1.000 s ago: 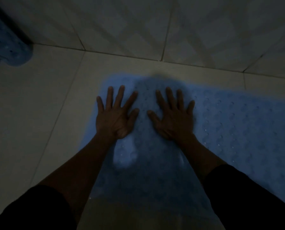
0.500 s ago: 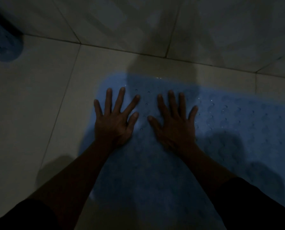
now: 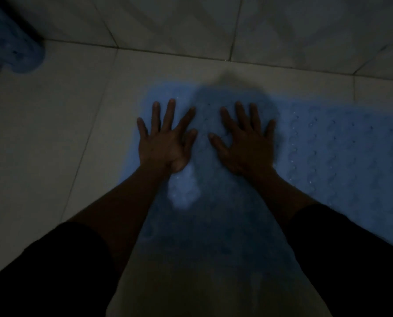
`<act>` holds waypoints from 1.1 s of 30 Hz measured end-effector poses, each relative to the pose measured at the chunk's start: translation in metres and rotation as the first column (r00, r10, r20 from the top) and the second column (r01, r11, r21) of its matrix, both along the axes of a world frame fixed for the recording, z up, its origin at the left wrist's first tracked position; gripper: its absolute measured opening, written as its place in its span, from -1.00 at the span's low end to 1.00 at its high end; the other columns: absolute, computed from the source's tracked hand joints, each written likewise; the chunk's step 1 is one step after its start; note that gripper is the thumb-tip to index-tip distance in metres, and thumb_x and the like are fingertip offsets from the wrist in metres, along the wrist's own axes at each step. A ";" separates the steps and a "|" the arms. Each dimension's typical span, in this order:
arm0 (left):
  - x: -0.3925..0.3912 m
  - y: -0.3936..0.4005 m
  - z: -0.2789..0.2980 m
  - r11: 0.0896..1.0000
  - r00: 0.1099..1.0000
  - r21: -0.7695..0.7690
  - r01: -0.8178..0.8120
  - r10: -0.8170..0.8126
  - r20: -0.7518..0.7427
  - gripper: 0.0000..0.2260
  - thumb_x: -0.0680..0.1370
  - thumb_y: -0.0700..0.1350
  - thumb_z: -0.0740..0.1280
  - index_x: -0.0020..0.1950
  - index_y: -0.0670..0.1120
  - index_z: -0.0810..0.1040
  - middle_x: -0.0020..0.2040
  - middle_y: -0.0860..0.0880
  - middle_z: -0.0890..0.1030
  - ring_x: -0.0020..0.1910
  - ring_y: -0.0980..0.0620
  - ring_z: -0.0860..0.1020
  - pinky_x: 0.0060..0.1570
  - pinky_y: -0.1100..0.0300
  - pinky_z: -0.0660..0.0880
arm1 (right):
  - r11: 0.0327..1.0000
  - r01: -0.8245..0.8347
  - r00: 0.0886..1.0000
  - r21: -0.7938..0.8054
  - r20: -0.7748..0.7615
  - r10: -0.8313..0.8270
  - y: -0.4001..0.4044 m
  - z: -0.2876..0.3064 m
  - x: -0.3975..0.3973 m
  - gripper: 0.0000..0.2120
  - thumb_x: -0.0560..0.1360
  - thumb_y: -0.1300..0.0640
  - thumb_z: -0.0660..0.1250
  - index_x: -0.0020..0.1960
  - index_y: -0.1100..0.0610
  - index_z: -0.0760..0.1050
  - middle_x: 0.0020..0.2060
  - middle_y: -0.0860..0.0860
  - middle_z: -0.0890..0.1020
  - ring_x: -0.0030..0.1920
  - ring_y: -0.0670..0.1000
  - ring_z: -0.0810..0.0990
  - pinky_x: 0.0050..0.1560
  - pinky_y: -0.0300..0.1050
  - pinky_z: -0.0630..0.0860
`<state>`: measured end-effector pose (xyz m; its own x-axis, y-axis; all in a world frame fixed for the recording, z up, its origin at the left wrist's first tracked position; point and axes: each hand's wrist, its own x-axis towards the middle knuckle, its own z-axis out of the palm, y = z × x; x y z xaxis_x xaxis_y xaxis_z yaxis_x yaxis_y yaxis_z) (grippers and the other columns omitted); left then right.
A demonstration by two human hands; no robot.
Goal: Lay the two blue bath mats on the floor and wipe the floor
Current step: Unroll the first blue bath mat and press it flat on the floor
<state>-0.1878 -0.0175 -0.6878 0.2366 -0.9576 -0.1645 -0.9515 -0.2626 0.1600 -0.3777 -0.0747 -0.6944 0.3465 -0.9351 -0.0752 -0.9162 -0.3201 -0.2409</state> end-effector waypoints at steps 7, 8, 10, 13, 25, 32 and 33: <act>-0.044 0.089 0.005 0.998 0.999 -0.044 0.045 -0.045 -0.007 -0.48 0.64 0.29 -0.07 0.60 0.26 -0.05 0.65 0.00 -0.07 0.61 -0.17 -0.14 0.42 -0.45 -0.11 | 0.994 -0.086 0.996 0.060 -0.016 0.087 0.085 0.009 -0.028 -0.36 0.57 -0.32 -0.04 0.58 -0.19 -0.09 0.59 -0.05 -0.09 0.58 0.08 -0.15 0.47 0.38 -0.13; -0.050 0.109 0.004 0.998 0.999 -0.046 0.051 -0.051 -0.003 -0.48 0.64 0.29 -0.07 0.60 0.26 -0.06 0.65 0.00 -0.08 0.61 -0.17 -0.16 0.42 -0.45 -0.13 | 0.995 -0.095 0.995 0.034 -0.032 0.096 0.103 0.006 -0.036 -0.37 0.56 -0.33 -0.05 0.58 -0.20 -0.09 0.59 -0.06 -0.08 0.58 0.08 -0.15 0.46 0.39 -0.11; -0.058 0.135 0.004 0.999 0.999 -0.013 0.033 -0.033 -0.014 -0.47 0.65 0.30 -0.10 0.60 0.27 -0.12 0.64 0.01 -0.12 0.60 -0.14 -0.21 0.43 -0.44 -0.19 | 0.997 -0.073 0.996 -0.010 -0.052 0.072 0.128 0.003 -0.046 -0.38 0.56 -0.33 -0.05 0.57 -0.21 -0.06 0.59 -0.05 -0.04 0.58 0.09 -0.13 0.45 0.40 -0.09; -0.058 0.144 0.005 1.000 0.999 0.011 0.008 -0.008 -0.042 -0.47 0.63 0.34 -0.13 0.58 0.31 -0.18 0.64 0.04 -0.18 0.59 -0.10 -0.27 0.40 -0.45 -0.24 | 0.997 -0.074 0.996 -0.035 -0.060 0.072 0.142 0.002 -0.050 -0.38 0.55 -0.35 -0.04 0.57 -0.22 -0.02 0.59 -0.03 -0.01 0.58 0.13 -0.11 0.43 0.44 -0.07; -0.061 0.141 0.001 1.000 1.000 0.002 0.005 -0.005 0.016 -0.49 0.63 0.33 -0.11 0.56 0.36 -0.19 0.63 0.06 -0.19 0.59 -0.10 -0.28 0.35 -0.53 -0.21 | 0.996 -0.076 0.996 -0.052 -0.058 0.073 0.140 -0.001 -0.050 -0.38 0.56 -0.37 -0.06 0.57 -0.24 -0.05 0.60 -0.03 -0.03 0.58 0.14 -0.14 0.41 0.47 -0.08; -0.067 0.137 0.009 0.994 0.999 0.102 -0.027 0.025 0.021 -0.45 0.59 0.37 -0.21 0.57 0.33 -0.22 0.63 0.05 -0.21 0.58 -0.12 -0.31 0.36 -0.50 -0.27 | 0.991 -0.117 0.992 0.072 -0.046 0.120 0.137 0.011 -0.058 -0.38 0.56 -0.33 -0.05 0.57 -0.20 -0.02 0.59 -0.04 -0.05 0.58 0.11 -0.14 0.43 0.43 -0.07; -0.074 0.135 0.012 0.994 0.999 0.107 -0.037 0.033 0.035 -0.42 0.58 0.38 -0.22 0.59 0.29 -0.19 0.63 0.03 -0.20 0.59 -0.13 -0.29 0.37 -0.48 -0.27 | 0.990 -0.110 0.993 0.087 -0.024 0.113 0.138 0.015 -0.067 -0.39 0.57 -0.31 -0.04 0.58 -0.18 -0.02 0.59 -0.04 -0.04 0.58 0.10 -0.13 0.44 0.42 -0.05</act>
